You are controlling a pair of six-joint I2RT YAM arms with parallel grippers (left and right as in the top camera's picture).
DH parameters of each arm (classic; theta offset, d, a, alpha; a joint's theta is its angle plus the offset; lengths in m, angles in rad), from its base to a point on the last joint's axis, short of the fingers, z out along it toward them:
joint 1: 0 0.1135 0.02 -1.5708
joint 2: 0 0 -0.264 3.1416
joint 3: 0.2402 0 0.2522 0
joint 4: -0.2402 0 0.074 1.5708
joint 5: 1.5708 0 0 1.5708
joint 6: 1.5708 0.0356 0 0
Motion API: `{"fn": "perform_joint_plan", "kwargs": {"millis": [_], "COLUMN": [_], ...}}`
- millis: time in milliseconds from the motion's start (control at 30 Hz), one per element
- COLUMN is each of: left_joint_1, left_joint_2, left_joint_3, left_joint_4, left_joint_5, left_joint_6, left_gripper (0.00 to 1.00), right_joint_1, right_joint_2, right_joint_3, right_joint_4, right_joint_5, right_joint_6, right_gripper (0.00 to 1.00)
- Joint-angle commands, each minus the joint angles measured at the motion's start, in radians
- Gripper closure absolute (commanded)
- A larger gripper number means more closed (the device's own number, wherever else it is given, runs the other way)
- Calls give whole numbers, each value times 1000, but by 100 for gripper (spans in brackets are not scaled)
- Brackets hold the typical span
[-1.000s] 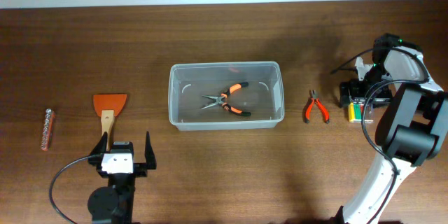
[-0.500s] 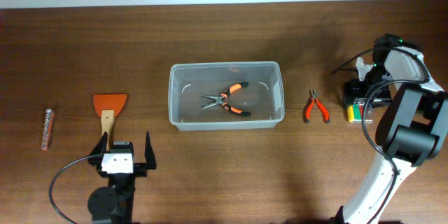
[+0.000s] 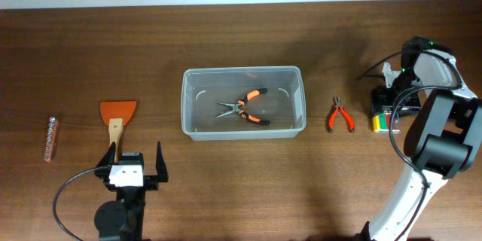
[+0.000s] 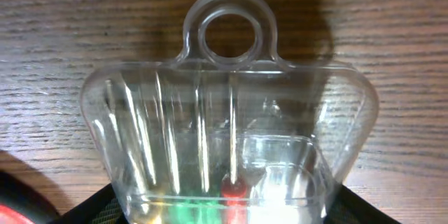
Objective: Pack container
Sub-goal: 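Lower the right gripper and grasp the screwdriver case by its top, then lift the screwdriver case and carry it over the container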
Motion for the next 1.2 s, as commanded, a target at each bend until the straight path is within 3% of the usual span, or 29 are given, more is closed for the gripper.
{"fn": "perform_joint_plan", "kwargs": {"millis": [0, 167, 467, 800, 1167], "left_joint_1": [-5, -5, -5, -5, -5], "left_joint_2": [-8, -8, -8, -8, -8], "left_joint_3": [-6, -6, -6, -6, -6], "left_joint_4": [0, 0, 0, 0, 0], "left_joint_5": [-4, -4, -4, -4, -4], "left_joint_6": [-10, -10, -10, -10, -10], "left_gripper": [1, 1, 1, 1, 1], "right_joint_1": [-2, -2, 1, 13, 198], "right_joint_2": [17, 17, 16, 11, 11], "right_joint_3": [42, 81, 207, 483, 864], "right_joint_4": [-11, -38, -125, -291, -482], "right_joint_5": [-14, -15, -23, -79, -79], "right_joint_6": [10, 10, 10, 9, 8], "right_gripper": [32, 43, 43, 41, 42]}}
